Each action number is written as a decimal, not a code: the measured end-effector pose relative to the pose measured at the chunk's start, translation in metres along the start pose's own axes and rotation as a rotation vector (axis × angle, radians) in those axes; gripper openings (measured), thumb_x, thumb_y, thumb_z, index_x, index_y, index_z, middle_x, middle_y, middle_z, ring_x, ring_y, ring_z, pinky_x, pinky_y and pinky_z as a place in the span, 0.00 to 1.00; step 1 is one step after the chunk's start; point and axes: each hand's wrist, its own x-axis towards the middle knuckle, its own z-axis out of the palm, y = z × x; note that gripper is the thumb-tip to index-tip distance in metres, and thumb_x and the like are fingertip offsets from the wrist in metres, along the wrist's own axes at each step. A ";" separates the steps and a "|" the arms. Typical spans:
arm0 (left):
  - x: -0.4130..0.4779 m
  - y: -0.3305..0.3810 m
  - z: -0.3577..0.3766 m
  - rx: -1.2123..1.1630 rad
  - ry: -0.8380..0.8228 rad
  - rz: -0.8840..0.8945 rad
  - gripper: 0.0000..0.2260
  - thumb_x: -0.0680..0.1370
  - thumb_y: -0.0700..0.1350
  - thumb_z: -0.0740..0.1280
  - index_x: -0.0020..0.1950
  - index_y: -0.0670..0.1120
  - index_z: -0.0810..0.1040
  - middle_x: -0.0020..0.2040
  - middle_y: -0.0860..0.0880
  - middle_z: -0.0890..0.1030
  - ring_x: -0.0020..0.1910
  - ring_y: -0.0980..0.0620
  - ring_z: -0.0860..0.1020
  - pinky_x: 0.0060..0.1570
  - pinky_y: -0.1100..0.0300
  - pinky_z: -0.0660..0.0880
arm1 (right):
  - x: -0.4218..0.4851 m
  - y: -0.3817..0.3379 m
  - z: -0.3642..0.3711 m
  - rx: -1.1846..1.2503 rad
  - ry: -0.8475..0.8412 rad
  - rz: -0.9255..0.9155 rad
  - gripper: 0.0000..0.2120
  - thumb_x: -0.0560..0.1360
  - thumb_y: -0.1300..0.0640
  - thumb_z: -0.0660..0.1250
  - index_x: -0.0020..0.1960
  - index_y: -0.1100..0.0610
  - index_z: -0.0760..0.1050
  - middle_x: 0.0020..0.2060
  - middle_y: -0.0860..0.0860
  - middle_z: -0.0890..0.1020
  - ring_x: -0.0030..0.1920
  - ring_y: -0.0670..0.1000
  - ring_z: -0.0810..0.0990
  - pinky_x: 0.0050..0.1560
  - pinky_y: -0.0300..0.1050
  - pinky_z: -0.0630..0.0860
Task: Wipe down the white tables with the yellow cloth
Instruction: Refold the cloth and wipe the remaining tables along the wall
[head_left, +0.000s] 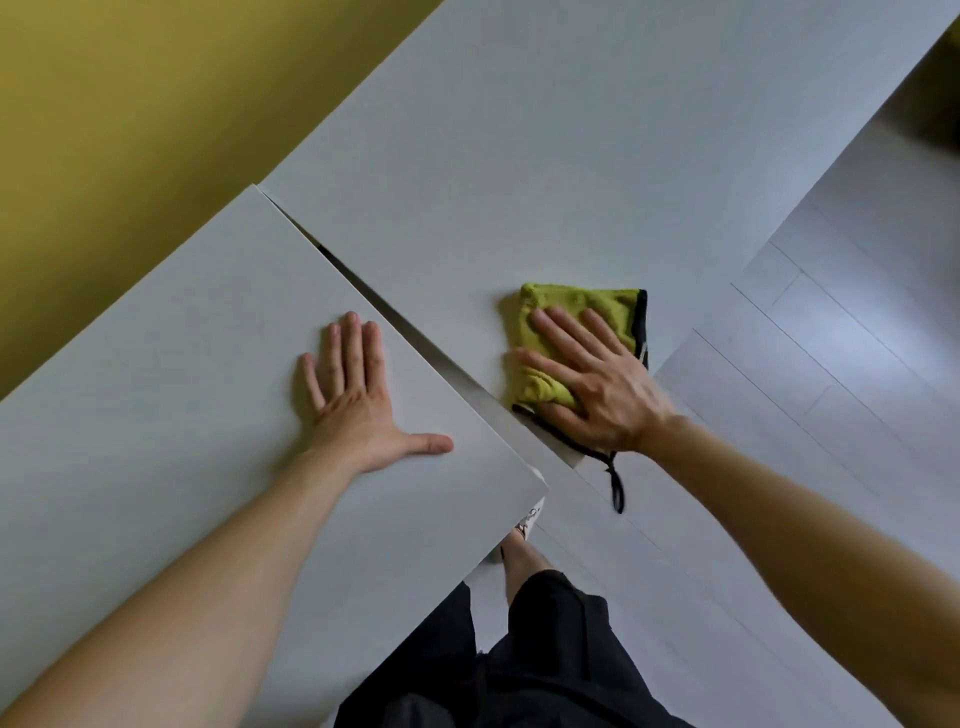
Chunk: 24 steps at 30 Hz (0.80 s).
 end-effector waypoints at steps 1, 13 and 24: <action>0.000 -0.001 0.001 0.005 0.001 -0.002 0.81 0.52 0.91 0.63 0.83 0.48 0.21 0.82 0.48 0.19 0.82 0.47 0.20 0.82 0.32 0.34 | -0.001 0.023 -0.004 -0.024 0.020 0.035 0.33 0.85 0.36 0.61 0.87 0.44 0.61 0.89 0.55 0.52 0.89 0.60 0.48 0.85 0.70 0.49; 0.001 -0.003 -0.009 0.016 -0.089 -0.006 0.82 0.53 0.90 0.65 0.81 0.46 0.18 0.80 0.47 0.17 0.80 0.45 0.18 0.81 0.32 0.31 | 0.052 -0.043 0.008 -0.013 0.089 0.110 0.33 0.87 0.36 0.59 0.87 0.48 0.60 0.89 0.53 0.51 0.89 0.57 0.46 0.85 0.70 0.51; 0.040 -0.079 -0.062 -0.061 0.012 -0.158 0.83 0.46 0.86 0.71 0.83 0.57 0.22 0.82 0.44 0.20 0.80 0.43 0.19 0.79 0.27 0.32 | 0.244 -0.082 -0.001 -0.012 0.079 0.163 0.35 0.86 0.31 0.50 0.87 0.47 0.62 0.89 0.54 0.51 0.89 0.57 0.46 0.86 0.68 0.46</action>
